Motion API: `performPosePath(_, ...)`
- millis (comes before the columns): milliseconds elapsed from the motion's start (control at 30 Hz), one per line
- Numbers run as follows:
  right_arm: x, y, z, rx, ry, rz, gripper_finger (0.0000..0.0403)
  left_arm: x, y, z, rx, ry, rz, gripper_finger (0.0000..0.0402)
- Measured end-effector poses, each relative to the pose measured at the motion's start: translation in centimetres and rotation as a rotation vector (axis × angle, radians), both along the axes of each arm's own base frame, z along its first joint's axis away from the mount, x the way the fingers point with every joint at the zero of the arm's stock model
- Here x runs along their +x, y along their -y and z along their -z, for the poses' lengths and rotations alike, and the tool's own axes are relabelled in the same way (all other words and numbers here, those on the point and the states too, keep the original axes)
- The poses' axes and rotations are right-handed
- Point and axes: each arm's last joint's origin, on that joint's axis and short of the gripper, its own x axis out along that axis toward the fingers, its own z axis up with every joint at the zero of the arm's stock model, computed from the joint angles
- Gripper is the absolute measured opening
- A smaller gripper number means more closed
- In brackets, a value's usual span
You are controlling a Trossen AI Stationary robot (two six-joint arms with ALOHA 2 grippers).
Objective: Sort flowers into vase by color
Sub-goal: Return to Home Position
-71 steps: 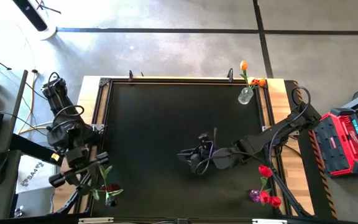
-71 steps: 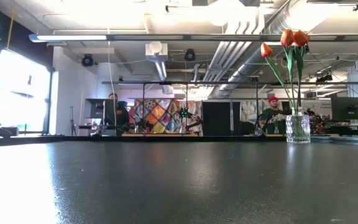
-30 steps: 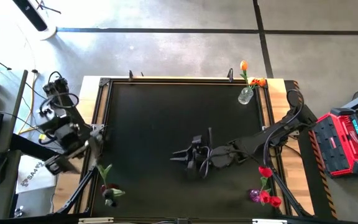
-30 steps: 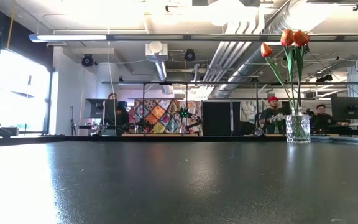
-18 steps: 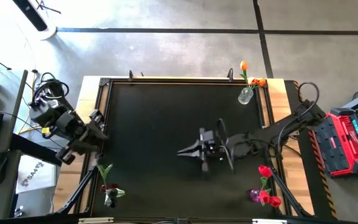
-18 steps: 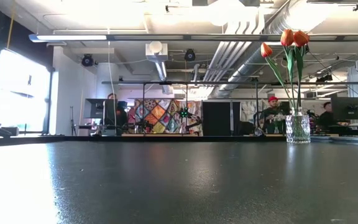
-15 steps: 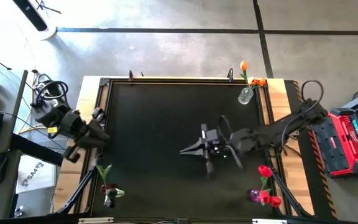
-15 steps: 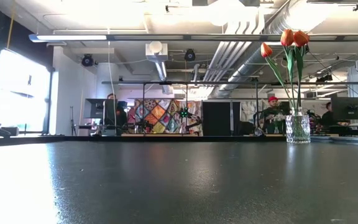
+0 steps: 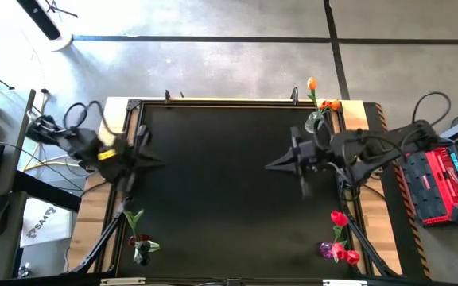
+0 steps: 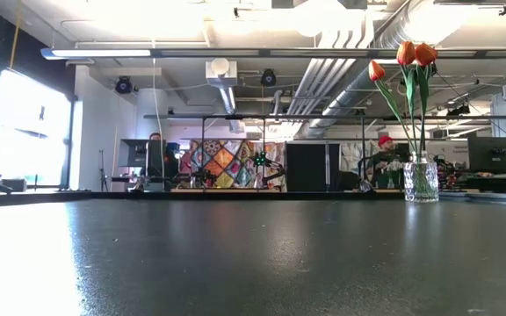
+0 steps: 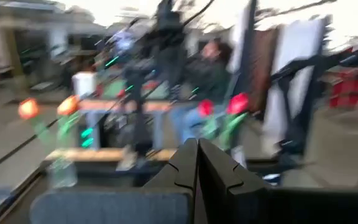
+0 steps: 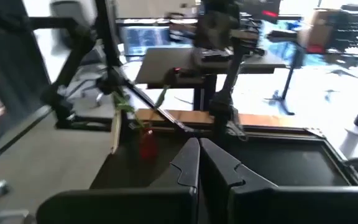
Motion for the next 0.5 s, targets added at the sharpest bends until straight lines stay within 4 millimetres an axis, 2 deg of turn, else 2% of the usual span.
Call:
performPosePath(100,-0.4,1.3,-0.1,-0.035,-0.017,-0.058,0.0000,1.8,-1.0,0.9,0.010,-0.055,-0.040,0.0001)
performPosePath(300,-1.4,3.9,0.1,-0.085,-0.073,-0.079,0.0000,4.8,-3.4,3.0,-0.033,-0.012,-0.077,0.0000)
performPosePath(400,-2.3,5.1,-0.4,-0.103,-0.051,-0.057,0.0000,5.2,-4.3,4.0,-0.062,-0.028,-0.120,0.0000)
performPosePath(500,-3.7,6.3,-1.1,-0.101,-0.014,-0.007,0.0000,4.7,-5.0,3.8,-0.059,-0.012,-0.153,0.0000)
